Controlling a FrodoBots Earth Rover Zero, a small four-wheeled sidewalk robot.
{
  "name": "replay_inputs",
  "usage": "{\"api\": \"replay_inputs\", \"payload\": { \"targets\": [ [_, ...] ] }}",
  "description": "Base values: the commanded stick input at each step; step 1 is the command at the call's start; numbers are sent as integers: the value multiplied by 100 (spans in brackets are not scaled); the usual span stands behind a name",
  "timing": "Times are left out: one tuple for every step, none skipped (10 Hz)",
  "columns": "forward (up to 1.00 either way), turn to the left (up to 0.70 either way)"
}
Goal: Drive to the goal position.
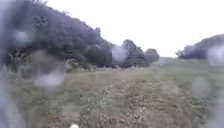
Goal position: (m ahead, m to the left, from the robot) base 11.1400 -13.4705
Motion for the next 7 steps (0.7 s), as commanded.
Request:
{"api": "replay_inputs", "payload": {
  "targets": [
    [85, -34],
    [85, -29],
    [85, -6],
    [85, 0],
    [85, 0],
    [85, 0],
    [85, 0]
  ]
}}
